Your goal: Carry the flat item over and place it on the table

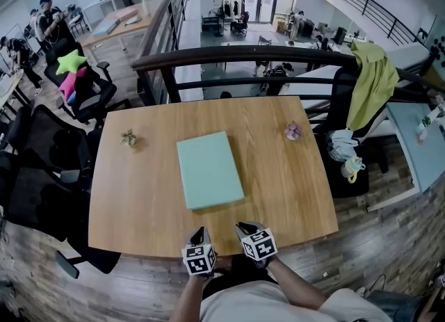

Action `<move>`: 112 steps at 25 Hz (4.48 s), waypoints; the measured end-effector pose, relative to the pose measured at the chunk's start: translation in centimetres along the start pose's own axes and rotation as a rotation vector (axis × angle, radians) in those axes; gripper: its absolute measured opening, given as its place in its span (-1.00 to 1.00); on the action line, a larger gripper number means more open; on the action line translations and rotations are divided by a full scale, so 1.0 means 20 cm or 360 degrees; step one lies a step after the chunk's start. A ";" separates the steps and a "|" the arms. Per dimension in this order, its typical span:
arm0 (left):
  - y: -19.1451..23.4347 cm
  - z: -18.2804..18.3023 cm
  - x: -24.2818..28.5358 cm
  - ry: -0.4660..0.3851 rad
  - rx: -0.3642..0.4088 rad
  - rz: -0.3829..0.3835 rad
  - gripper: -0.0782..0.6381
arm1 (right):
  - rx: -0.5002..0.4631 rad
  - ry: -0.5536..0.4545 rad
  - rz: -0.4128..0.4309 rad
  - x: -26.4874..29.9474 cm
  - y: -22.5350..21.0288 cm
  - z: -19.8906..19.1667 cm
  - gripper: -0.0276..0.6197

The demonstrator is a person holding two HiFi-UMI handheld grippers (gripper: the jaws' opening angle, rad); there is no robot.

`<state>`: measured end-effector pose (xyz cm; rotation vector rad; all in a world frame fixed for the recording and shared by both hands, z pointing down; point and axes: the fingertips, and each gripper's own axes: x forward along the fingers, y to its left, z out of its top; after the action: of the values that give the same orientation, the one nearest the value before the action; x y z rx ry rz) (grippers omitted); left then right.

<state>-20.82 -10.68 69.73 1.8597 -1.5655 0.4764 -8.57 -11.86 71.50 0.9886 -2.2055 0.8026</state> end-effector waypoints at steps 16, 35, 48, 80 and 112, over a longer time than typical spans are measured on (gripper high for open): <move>0.02 0.29 -0.14 -0.0280 -0.0005 0.0080 -0.78 | -0.0274 -0.0184 -0.0070 -0.09 0.08 0.24 -0.88; -0.08 0.74 -0.31 -0.0650 0.0114 0.0071 -0.78 | -0.0477 -0.0651 -0.0128 -0.32 0.15 0.72 -0.88; -0.14 1.06 -0.59 -0.0969 0.0274 0.0084 -0.78 | -0.0631 -0.1053 -0.0162 -0.66 0.29 1.17 -0.88; -0.18 1.32 -0.85 -0.1232 0.0333 0.0100 -0.78 | -0.0759 -0.1225 -0.0255 -0.87 0.30 1.33 -0.88; -0.24 1.27 -0.85 -0.1202 0.0313 0.0088 -0.78 | -0.0766 -0.1184 -0.0229 -0.88 0.27 1.28 -0.88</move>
<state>-23.21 -15.08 39.21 2.3063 -2.1056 -0.0850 -9.89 -19.57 40.90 1.2975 -2.6893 -0.2250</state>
